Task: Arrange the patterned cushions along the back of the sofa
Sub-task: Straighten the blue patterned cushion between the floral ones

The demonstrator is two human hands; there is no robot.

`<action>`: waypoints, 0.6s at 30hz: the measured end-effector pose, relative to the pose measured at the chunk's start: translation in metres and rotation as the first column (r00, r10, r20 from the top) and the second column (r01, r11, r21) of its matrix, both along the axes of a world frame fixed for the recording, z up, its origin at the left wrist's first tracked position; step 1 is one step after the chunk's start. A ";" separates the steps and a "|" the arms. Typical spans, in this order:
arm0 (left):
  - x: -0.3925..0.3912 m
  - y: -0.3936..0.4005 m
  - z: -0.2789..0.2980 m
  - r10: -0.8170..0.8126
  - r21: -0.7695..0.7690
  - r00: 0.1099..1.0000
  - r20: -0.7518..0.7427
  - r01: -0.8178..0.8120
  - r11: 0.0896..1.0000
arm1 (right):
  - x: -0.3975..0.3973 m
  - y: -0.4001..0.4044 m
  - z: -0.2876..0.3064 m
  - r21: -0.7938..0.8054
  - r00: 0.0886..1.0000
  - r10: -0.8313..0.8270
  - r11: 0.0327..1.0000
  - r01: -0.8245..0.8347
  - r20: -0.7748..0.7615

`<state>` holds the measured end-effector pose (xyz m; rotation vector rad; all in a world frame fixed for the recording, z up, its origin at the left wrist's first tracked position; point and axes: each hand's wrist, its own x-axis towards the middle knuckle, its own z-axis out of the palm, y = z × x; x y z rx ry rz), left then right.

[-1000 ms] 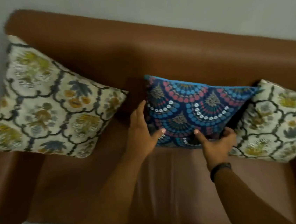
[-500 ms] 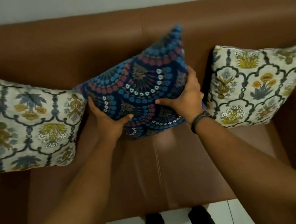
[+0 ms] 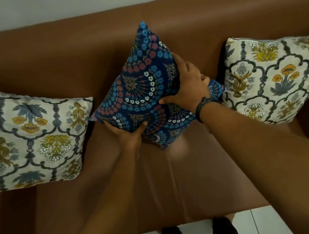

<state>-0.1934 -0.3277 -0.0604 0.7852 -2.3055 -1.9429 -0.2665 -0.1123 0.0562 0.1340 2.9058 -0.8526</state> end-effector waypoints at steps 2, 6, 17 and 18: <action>0.005 -0.002 0.002 -0.010 0.005 0.999 0.031 0.009 1.000 | 0.007 0.006 -0.004 -0.027 1.000 -0.013 1.000 0.013 -0.012; 0.037 0.010 0.005 0.059 -0.006 0.992 0.109 -0.059 0.998 | 0.045 0.033 -0.010 -0.177 0.989 -0.140 0.975 0.132 -0.039; 0.051 0.299 0.066 -0.703 -0.499 0.707 0.073 0.637 0.588 | 0.128 0.304 -0.038 -0.602 0.562 -0.797 0.341 0.722 0.222; 0.040 0.338 0.063 -0.714 -0.550 0.694 0.091 0.632 0.545 | 0.129 0.343 -0.048 -0.589 0.549 -0.802 0.331 0.737 0.237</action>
